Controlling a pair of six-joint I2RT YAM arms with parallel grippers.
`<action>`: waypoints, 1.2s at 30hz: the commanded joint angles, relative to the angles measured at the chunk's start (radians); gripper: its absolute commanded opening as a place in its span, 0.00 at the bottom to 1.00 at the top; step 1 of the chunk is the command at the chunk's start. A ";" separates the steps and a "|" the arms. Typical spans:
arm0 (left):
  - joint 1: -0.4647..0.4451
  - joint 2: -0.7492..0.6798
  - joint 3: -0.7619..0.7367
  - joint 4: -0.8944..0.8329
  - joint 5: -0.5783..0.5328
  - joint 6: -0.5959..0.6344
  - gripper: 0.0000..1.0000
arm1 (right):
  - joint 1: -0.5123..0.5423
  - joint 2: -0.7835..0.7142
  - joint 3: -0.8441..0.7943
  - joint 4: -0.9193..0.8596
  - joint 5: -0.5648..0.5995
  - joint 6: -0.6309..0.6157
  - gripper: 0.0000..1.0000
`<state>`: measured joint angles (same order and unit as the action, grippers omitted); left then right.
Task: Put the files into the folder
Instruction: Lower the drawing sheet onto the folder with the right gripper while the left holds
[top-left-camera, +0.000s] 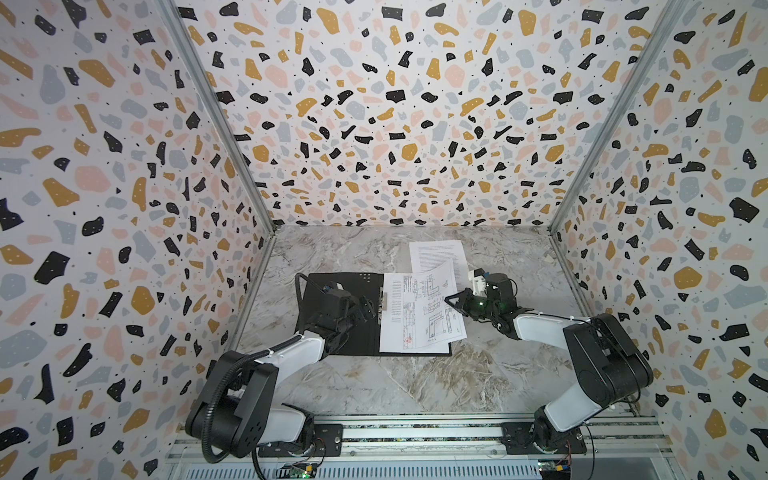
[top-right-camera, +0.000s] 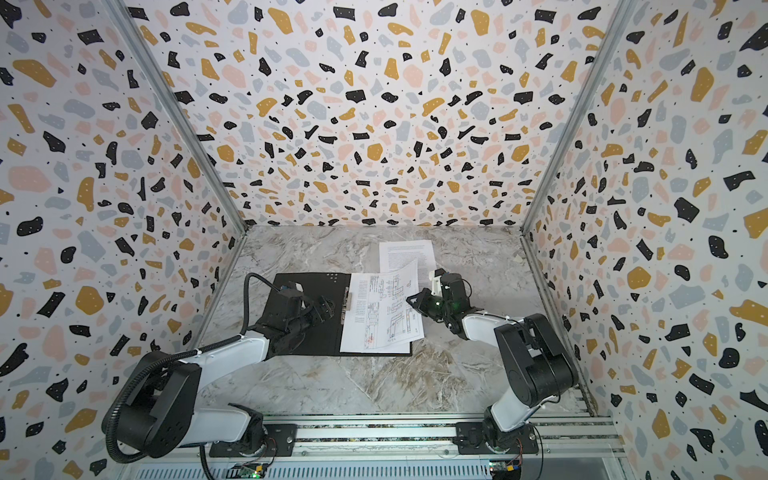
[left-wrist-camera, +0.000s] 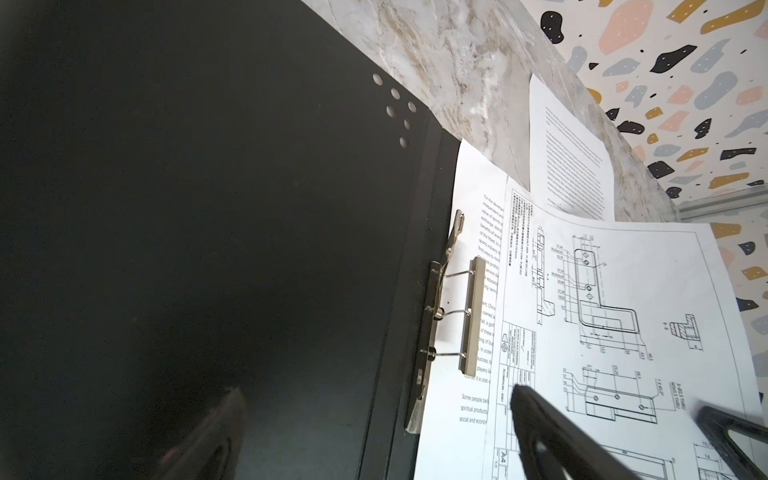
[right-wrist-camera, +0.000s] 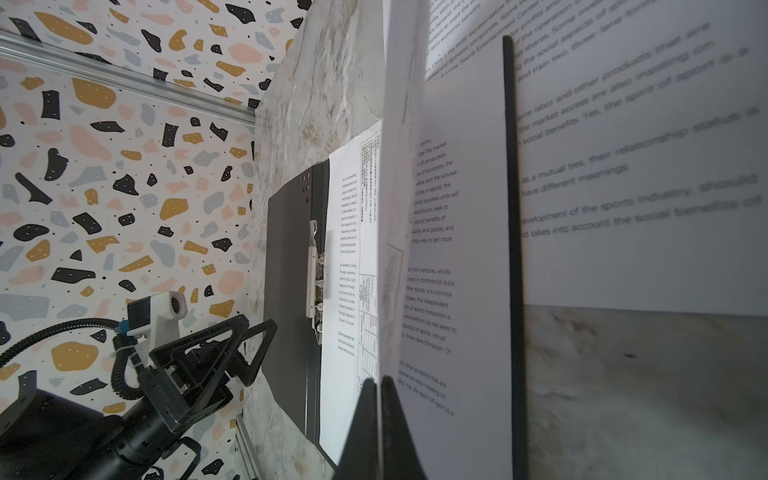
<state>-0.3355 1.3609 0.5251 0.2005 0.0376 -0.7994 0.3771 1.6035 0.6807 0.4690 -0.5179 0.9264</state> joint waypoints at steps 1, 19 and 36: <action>0.006 0.001 -0.023 0.080 0.040 0.003 0.99 | 0.017 0.002 -0.010 0.067 0.027 0.010 0.00; 0.007 0.005 -0.077 0.168 0.090 -0.037 1.00 | 0.092 0.100 -0.026 0.194 0.105 0.155 0.00; 0.007 0.015 -0.093 0.203 0.107 -0.046 1.00 | 0.130 0.143 0.013 0.213 0.118 0.183 0.00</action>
<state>-0.3347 1.3697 0.4446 0.3683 0.1356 -0.8421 0.4992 1.7416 0.6601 0.6662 -0.4065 1.1027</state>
